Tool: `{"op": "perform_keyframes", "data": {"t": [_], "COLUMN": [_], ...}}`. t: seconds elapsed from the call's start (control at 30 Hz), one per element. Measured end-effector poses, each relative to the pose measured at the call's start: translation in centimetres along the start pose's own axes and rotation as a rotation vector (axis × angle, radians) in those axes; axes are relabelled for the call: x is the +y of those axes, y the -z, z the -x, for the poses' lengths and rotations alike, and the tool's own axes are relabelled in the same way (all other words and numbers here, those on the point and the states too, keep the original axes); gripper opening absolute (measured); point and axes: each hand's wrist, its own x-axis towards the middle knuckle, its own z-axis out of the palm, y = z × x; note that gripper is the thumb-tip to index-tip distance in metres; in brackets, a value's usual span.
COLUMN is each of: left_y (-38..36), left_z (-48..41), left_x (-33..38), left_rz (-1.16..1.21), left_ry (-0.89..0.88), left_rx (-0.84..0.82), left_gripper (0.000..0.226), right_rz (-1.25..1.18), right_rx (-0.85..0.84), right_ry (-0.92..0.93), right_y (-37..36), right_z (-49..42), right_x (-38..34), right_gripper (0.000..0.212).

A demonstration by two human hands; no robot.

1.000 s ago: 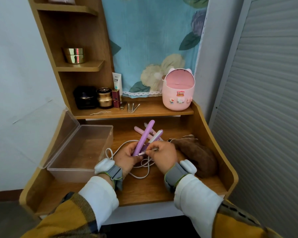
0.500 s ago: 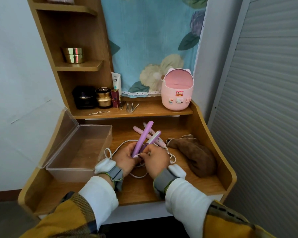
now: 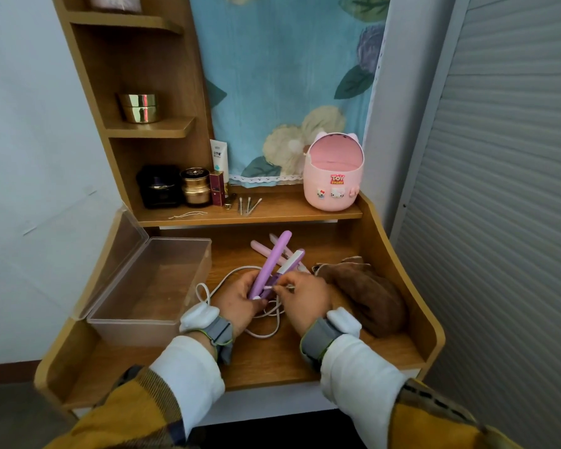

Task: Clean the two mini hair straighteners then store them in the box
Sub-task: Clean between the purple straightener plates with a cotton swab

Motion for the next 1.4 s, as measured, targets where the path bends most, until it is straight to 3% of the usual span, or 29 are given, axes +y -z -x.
{"op": "perform_keyframes", "data": {"t": [0.1,0.27,0.37,0.53,0.63,0.73,0.87,1.03,1.13,1.27,1.4], "left_y": [0.1,0.0,0.0,0.0,-0.3,-0.6,-0.9,-1.0,-0.9,-0.9,-0.8], "left_z": [0.2,0.1,0.2,0.0,-0.4,-0.6,-0.5,-0.5,-0.5,-0.3,-0.2], "left_x": [-0.1,-0.1,0.1,-0.2,-0.4,-0.2,-0.2,0.0,0.1,0.3,0.4], "left_rz": [-0.066,-0.079,-0.143,-0.023,-0.011,0.045,0.001,-0.124,-0.127,-0.141,-0.157], "left_ry": [-0.007,-0.009,-0.011,0.009,0.024,0.042,-0.003,-0.013,-0.004,-0.007,-0.006], "left_rx": [-0.008,-0.017,-0.027,-0.015,-0.005,0.022,0.046,0.054,0.051,0.043,0.035], "left_gripper": [0.062,0.063,0.063,0.061,0.06,0.047,0.038,0.041,0.04,0.043,0.044], "right_rz": [0.159,0.183,0.293,0.13,0.208,0.073,-0.056,0.088,0.045,0.098,0.136], "right_rx": [0.017,-0.08,-0.022,-0.096,0.063,0.183,0.025,0.129,-0.034,0.154,0.212], "right_ry": [0.001,0.041,0.012,0.037,-0.056,-0.166,-0.09,-0.13,-0.005,-0.151,-0.236], "right_y": [0.9,1.0,1.6,0.8,1.4,1.5,1.0,1.6,1.0,1.4,2.4], "right_z": [-0.7,-0.8,-1.2,-0.7,-1.1,-1.5,-1.5,-1.9,-1.7,-2.2,-2.9], "right_x": [0.0,-0.3,0.2,0.1,0.9,1.6,2.1,2.3,1.8,2.6,3.2], "right_gripper": [0.02,0.019,0.021,0.018,0.018,0.014,0.011,0.014,0.015,0.017,0.016]}}
